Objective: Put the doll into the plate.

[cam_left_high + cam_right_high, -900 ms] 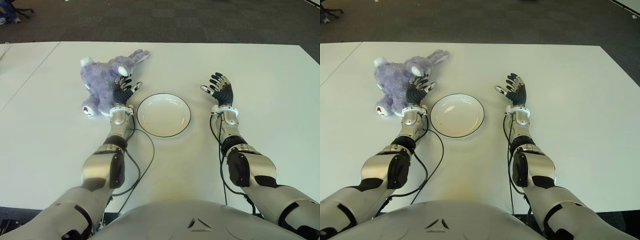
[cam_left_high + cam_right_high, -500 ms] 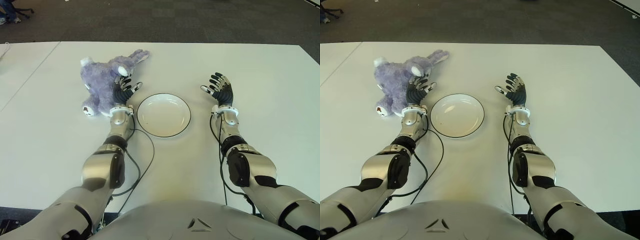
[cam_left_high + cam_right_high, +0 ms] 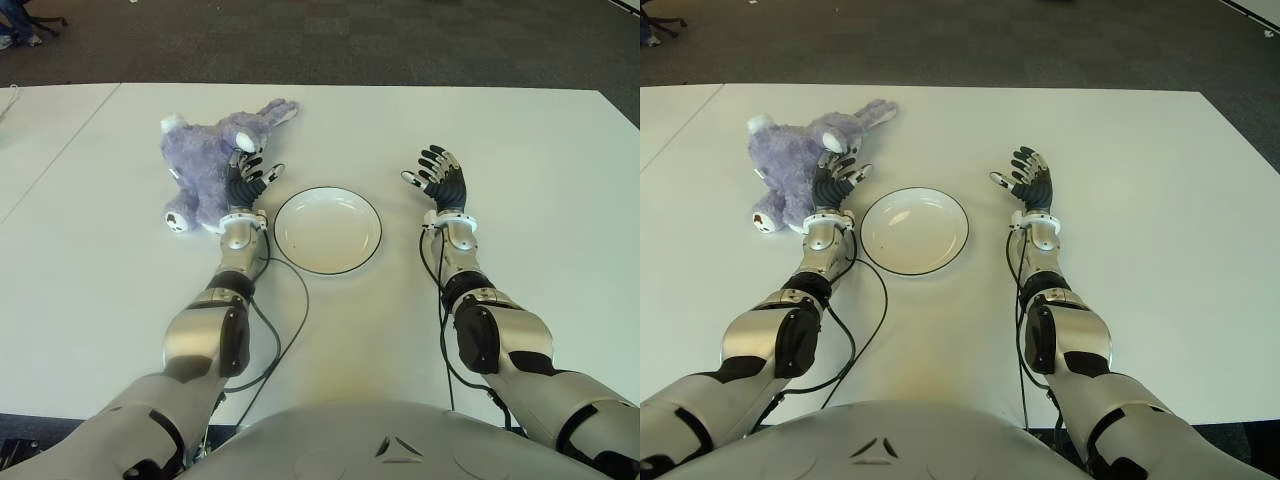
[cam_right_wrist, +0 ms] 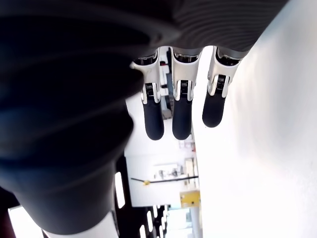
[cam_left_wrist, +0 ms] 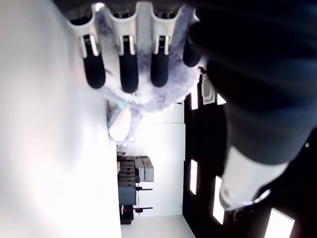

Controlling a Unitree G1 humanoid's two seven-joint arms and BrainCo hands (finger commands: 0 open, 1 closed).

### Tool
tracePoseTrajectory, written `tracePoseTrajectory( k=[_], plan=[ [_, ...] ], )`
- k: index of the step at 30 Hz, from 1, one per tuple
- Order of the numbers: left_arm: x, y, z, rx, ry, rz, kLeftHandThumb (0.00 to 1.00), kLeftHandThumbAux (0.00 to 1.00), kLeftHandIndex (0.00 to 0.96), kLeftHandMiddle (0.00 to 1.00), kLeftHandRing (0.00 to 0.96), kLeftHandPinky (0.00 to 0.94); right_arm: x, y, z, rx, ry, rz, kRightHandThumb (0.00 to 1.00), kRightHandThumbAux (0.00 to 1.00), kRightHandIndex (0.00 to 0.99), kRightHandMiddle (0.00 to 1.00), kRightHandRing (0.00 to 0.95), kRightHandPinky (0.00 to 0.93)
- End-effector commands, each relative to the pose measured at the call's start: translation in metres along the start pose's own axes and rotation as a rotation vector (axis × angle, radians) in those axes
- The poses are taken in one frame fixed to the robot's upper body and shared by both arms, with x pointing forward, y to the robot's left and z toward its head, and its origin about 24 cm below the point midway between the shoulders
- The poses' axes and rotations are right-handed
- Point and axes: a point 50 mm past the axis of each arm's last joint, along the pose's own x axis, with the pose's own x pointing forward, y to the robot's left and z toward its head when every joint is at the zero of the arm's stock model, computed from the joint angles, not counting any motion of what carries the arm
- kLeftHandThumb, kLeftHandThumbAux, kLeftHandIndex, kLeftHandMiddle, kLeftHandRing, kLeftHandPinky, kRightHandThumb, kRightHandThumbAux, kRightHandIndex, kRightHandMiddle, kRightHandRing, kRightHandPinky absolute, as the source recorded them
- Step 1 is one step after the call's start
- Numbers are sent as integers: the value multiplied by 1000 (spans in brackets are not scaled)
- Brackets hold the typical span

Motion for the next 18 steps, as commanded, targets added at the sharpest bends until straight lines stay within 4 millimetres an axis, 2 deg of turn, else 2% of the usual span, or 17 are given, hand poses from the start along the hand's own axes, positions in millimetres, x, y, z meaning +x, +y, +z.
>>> tracePoseTrajectory(
  k=[1, 18],
  plan=[
    [-76, 16, -96, 30, 463, 73, 0, 786, 91, 156, 177, 188, -79, -10, -98, 44, 446, -69, 60, 946, 195, 227, 210, 214],
    [-87, 15, -96, 24, 375, 155, 37, 770, 0, 54, 117, 176, -80, -11, -99, 22, 449, -55, 15, 938, 188, 213, 197, 200]
  ],
)
